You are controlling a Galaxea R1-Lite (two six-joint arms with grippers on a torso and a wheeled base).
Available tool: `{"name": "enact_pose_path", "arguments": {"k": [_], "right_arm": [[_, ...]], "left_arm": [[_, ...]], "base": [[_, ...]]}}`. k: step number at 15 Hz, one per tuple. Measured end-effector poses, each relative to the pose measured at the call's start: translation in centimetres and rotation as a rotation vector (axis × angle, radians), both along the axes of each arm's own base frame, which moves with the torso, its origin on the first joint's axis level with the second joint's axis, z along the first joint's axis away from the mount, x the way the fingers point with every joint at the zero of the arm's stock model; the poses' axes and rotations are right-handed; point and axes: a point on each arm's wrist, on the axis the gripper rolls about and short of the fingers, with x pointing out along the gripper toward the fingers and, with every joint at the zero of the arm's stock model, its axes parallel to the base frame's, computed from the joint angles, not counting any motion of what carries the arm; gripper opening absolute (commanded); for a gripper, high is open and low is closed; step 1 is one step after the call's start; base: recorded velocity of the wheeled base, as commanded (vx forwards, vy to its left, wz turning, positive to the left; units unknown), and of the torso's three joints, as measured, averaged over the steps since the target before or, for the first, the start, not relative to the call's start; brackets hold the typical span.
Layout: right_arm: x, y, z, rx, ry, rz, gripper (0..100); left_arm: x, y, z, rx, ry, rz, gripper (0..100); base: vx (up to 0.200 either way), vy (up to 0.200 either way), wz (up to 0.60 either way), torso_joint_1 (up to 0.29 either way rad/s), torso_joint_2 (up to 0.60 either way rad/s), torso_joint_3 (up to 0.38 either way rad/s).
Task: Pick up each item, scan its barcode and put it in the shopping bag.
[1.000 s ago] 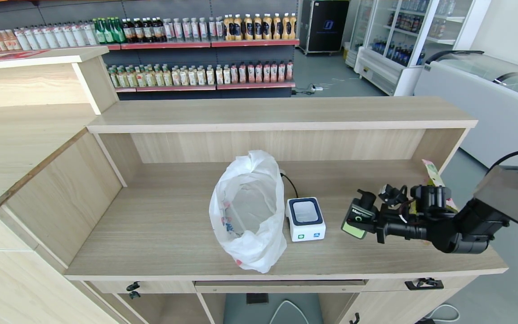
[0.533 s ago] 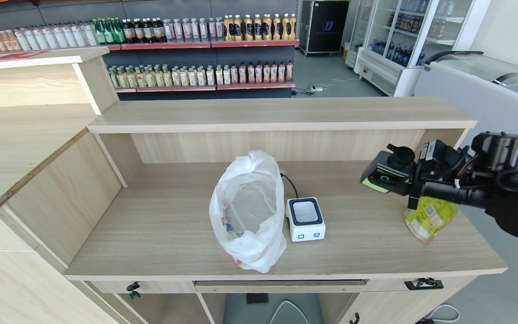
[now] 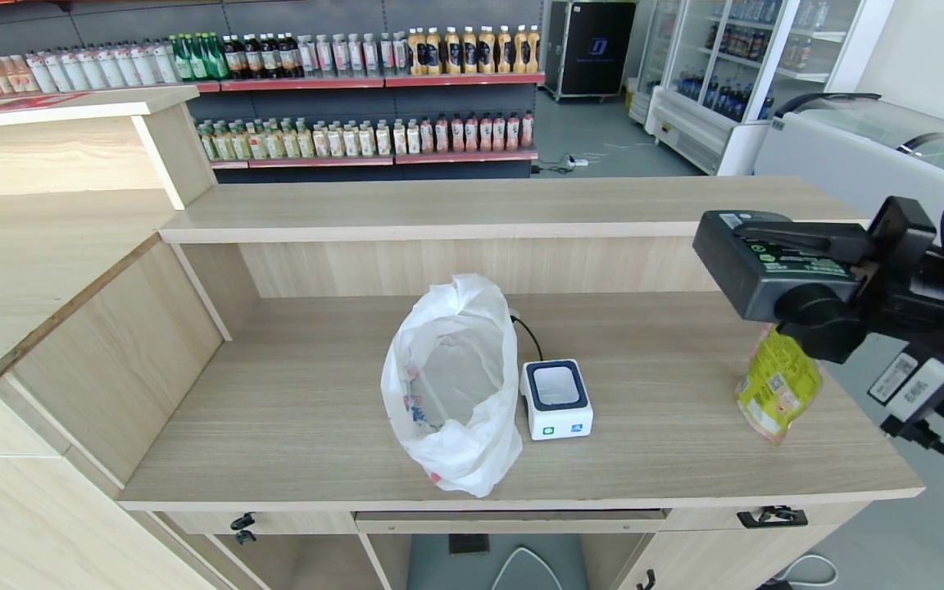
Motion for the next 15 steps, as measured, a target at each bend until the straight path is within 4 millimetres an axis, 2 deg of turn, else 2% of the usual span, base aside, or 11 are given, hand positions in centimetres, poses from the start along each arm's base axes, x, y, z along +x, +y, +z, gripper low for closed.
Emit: {"name": "enact_pose_path", "arguments": {"k": [2, 4, 6, 10, 13, 15], "right_arm": [[-1.9, 2.4, 0.5, -0.097, -0.240, 0.097, 0], [-3.5, 4.3, 0.9, -0.140, -0.408, 0.187, 0], [-5.2, 5.1, 1.4, -0.153, -0.524, 0.233, 0], [-8.3, 6.3, 2.0, -0.155, -0.675, 0.239, 0], [-9.6, 6.7, 0.3, -0.239, -0.666, 0.296, 0], [-10.2, 6.3, 0.0, -0.270, -0.663, 0.300, 0]], "left_arm": [[0.0, 0.0, 0.0, 0.000, 0.000, 0.000, 100], [0.0, 0.0, 0.0, 0.000, 0.000, 0.000, 100], [0.0, 0.0, 0.0, 0.000, 0.000, 0.000, 100], [0.0, 0.0, 0.0, 0.000, 0.000, 0.000, 100], [0.0, 0.0, 0.0, 0.000, 0.000, 0.000, 100], [0.0, 0.0, 0.0, 0.000, 0.000, -0.001, 100]], "base": [[0.000, 0.000, 0.00, 0.000, 0.00, 0.000], [0.000, 0.000, 0.00, 0.000, 0.00, 0.000], [0.000, 0.000, 0.00, 0.000, 0.00, 0.000], [0.000, 0.000, 0.00, 0.000, 0.00, 0.000], [0.000, 0.000, 0.00, 0.000, 0.00, 0.000], [0.000, 0.000, 0.00, 0.000, 0.00, 0.000]]}}
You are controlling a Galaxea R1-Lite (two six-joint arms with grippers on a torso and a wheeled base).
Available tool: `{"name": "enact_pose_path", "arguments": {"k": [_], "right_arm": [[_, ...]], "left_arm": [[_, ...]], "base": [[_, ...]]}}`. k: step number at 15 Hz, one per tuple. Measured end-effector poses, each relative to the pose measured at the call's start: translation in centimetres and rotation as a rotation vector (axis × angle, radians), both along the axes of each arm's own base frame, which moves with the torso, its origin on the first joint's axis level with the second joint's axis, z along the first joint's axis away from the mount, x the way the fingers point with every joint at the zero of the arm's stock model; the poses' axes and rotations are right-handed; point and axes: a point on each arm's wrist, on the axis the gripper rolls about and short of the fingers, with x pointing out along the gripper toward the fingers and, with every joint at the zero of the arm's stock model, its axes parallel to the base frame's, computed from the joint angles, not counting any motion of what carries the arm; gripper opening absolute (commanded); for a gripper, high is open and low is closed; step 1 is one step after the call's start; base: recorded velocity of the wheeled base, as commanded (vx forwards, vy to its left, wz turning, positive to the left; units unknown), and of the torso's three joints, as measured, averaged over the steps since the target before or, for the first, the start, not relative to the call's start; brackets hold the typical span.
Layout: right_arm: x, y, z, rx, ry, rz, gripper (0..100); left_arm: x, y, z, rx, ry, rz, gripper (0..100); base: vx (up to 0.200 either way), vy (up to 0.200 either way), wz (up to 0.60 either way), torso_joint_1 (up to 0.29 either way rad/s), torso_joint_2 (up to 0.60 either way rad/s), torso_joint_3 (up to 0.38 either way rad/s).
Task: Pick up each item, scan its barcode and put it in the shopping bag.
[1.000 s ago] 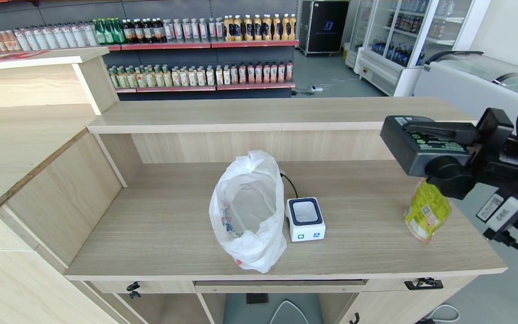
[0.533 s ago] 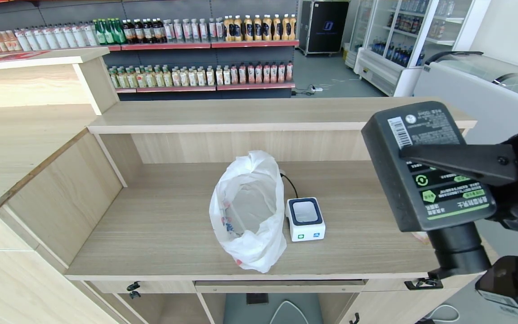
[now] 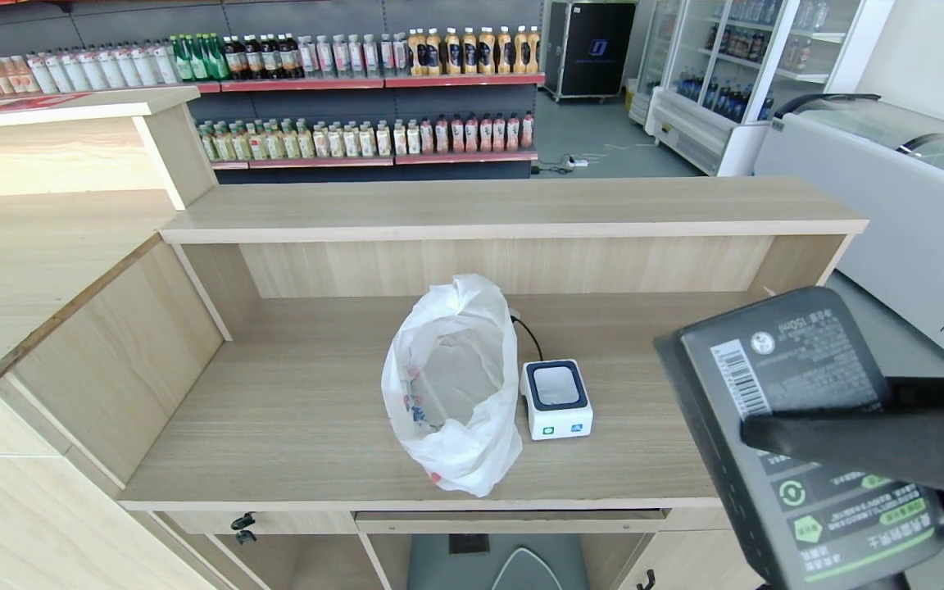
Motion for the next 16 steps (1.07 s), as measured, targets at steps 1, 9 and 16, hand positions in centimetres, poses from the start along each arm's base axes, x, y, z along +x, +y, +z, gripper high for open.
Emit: {"name": "enact_pose_path", "arguments": {"k": [1, 9, 16], "right_arm": [[-0.2, -0.2, 0.2, 0.004, -0.007, -0.005, 0], [-2.2, -0.8, 1.8, 0.044, -0.076, 0.026, 0], [-4.6, -1.5, 3.0, 0.069, -0.101, 0.080, 0]], "left_arm": [[0.0, 0.0, 0.0, 0.000, 0.000, 0.000, 100], [0.0, 0.0, 0.0, 0.000, 0.000, 0.000, 100], [0.0, 0.0, 0.0, 0.000, 0.000, 0.001, 100]], "base": [[0.000, 0.000, 0.00, 0.000, 0.00, 0.000], [0.000, 0.000, 0.00, 0.000, 0.00, 0.000], [0.000, 0.000, 0.00, 0.000, 0.00, 0.000]]}}
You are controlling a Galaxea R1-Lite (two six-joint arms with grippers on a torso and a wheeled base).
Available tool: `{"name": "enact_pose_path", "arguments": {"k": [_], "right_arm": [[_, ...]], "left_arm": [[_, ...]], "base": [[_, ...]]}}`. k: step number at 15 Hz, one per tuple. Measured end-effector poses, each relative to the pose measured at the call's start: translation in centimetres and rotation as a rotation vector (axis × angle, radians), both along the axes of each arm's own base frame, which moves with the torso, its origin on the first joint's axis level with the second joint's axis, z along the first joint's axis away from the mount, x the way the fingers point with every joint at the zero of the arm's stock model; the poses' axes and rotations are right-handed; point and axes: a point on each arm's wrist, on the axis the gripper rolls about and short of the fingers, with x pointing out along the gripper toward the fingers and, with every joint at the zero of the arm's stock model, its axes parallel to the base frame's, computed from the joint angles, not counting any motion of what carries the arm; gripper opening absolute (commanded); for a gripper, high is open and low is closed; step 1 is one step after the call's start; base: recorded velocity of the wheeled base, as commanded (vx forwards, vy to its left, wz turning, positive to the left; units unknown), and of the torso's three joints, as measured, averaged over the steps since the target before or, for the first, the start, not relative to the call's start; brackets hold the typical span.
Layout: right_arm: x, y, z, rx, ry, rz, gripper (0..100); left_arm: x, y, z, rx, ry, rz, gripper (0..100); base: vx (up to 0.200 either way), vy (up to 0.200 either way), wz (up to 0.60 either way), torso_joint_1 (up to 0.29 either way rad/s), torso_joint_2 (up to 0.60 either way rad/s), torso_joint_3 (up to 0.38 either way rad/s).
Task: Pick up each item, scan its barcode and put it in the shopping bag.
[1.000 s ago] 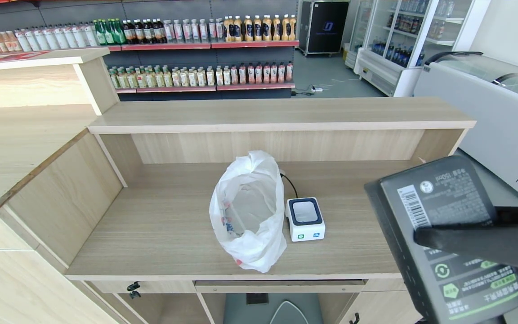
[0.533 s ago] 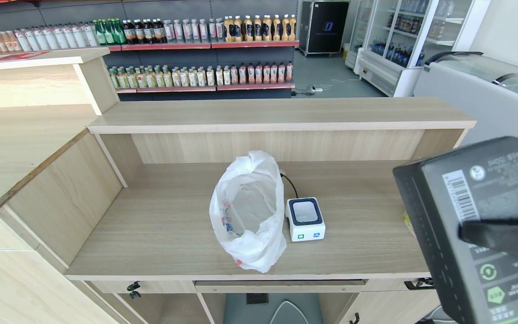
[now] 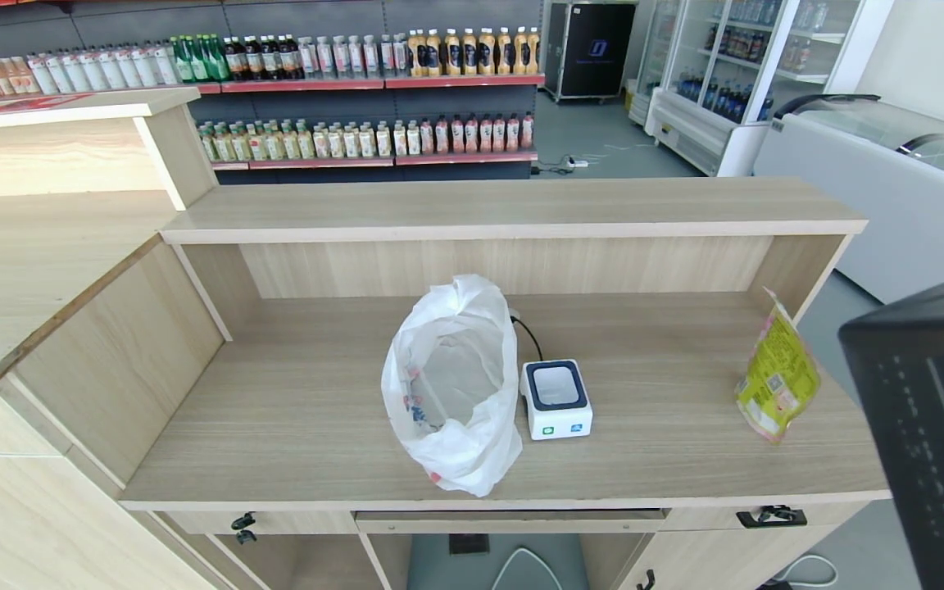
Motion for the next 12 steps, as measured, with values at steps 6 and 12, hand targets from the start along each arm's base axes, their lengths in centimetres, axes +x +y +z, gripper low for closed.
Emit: {"name": "enact_pose_path", "arguments": {"k": [6, 12], "right_arm": [[-0.58, -0.66, 0.14, 0.013, 0.004, -0.076, 0], [-0.85, -0.96, -0.13, -0.001, 0.040, -0.084, 0]], "left_arm": [[0.00, 0.00, 0.00, 0.000, 0.000, 0.000, 100], [0.00, 0.00, 0.00, 0.000, 0.000, 0.000, 100]], "base": [[0.000, 0.000, 0.00, 0.000, 0.00, 0.000], [0.000, 0.000, 0.00, 0.000, 0.00, 0.000]]}}
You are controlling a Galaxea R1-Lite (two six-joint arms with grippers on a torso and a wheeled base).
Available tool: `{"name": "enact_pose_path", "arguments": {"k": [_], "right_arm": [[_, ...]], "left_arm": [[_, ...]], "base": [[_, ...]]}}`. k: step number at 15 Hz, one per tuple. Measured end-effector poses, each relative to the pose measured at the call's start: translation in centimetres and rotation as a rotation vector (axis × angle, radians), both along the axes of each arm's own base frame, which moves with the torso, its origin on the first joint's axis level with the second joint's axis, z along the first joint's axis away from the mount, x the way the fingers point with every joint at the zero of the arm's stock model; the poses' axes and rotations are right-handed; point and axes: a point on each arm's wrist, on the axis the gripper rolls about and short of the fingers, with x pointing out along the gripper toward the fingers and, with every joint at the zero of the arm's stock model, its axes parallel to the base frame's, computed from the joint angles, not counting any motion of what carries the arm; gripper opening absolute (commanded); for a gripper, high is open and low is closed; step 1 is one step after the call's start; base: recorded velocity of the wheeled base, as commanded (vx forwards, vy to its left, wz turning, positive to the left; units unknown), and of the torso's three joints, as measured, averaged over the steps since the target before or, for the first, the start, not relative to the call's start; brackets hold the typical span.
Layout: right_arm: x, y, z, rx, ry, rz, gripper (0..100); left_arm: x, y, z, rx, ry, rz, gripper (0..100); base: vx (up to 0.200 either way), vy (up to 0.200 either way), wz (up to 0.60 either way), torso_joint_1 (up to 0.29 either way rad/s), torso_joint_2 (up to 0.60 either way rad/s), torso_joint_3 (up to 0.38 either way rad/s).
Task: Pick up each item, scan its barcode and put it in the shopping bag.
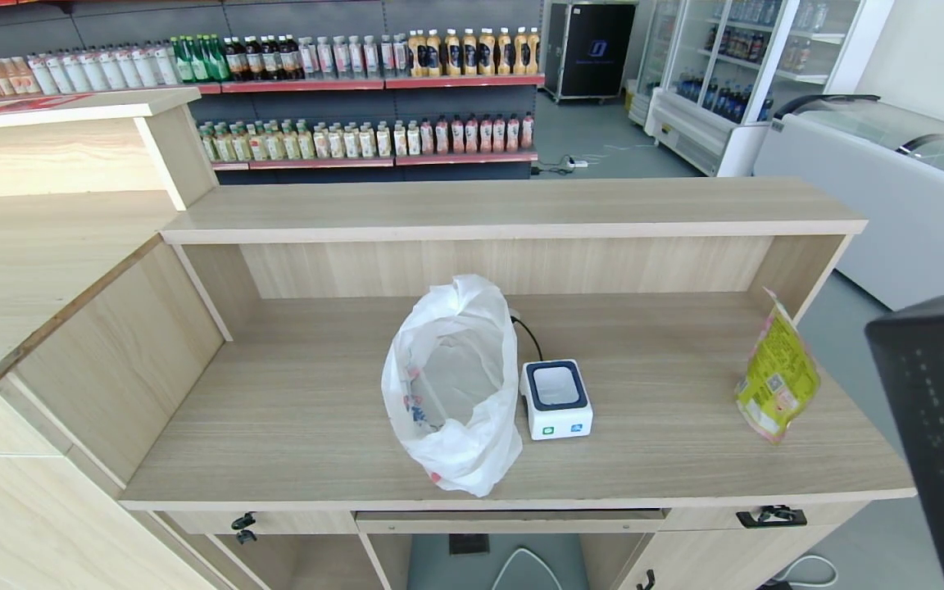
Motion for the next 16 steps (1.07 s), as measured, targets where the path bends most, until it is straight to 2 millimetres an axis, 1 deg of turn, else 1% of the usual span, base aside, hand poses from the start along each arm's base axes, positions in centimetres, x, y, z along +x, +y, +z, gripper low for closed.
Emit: {"name": "enact_pose_path", "arguments": {"k": [1, 3, 5, 6, 7, 9, 10, 12, 13, 14, 15, 16], "right_arm": [[0.0, -0.2, -0.1, 0.004, 0.080, -0.030, 0], [0.4, -1.1, -0.1, 0.060, 0.336, -0.182, 0], [0.7, -2.2, -0.2, 0.220, 0.756, -0.358, 0], [0.8, -2.8, 0.2, 0.365, 0.987, -0.440, 0], [1.0, -3.6, 0.6, 0.528, 1.155, -0.526, 0], [1.2, -5.4, 1.1, 0.918, 1.423, -0.693, 0], [1.3, -6.3, 1.1, 1.107, 1.529, -0.752, 0], [1.2, -7.7, 0.8, 1.436, 1.686, -0.844, 0], [1.4, -8.4, 0.9, 1.614, 1.737, -0.847, 0], [1.8, -8.9, 1.1, 1.767, 1.772, -0.826, 0], [2.7, -9.5, 1.3, 1.932, 1.814, -0.793, 0], [3.6, -10.0, 1.5, 2.054, 1.837, -0.760, 0]], "left_arm": [[0.0, 0.0, 0.0, 0.000, 0.000, 0.000, 100], [0.0, 0.0, 0.0, 0.000, 0.000, 0.000, 100], [0.0, 0.0, 0.0, 0.000, 0.000, 0.000, 100], [0.0, 0.0, 0.0, 0.000, 0.000, 0.000, 100], [0.0, 0.0, 0.0, 0.000, 0.000, 0.000, 100], [0.0, 0.0, 0.0, 0.000, 0.000, 0.000, 100], [0.0, 0.0, 0.0, 0.000, 0.000, 0.000, 100], [0.0, 0.0, 0.0, 0.000, 0.000, 0.000, 100], [0.0, 0.0, 0.0, 0.000, 0.000, 0.000, 100], [0.0, 0.0, 0.0, 0.000, 0.000, 0.000, 100], [0.0, 0.0, 0.0, 0.000, 0.000, 0.000, 100], [0.0, 0.0, 0.0, 0.000, 0.000, 0.001, 100]], "base": [[0.000, 0.000, 0.00, 0.000, 0.00, 0.000], [0.000, 0.000, 0.00, 0.000, 0.00, 0.000], [0.000, 0.000, 0.00, 0.000, 0.00, 0.000], [0.000, 0.000, 0.00, 0.000, 0.00, 0.000], [0.000, 0.000, 0.00, 0.000, 0.00, 0.000], [0.000, 0.000, 0.00, 0.000, 0.00, 0.000], [0.000, 0.000, 0.00, 0.000, 0.00, 0.000], [0.000, 0.000, 0.00, 0.000, 0.00, 0.000], [0.000, 0.000, 0.00, 0.000, 0.00, 0.000], [0.000, 0.000, 0.00, 0.000, 0.00, 0.000], [0.000, 0.000, 0.60, 0.002, 0.00, 0.002], [0.000, 0.000, 0.60, 0.002, 0.00, 0.002]]}}
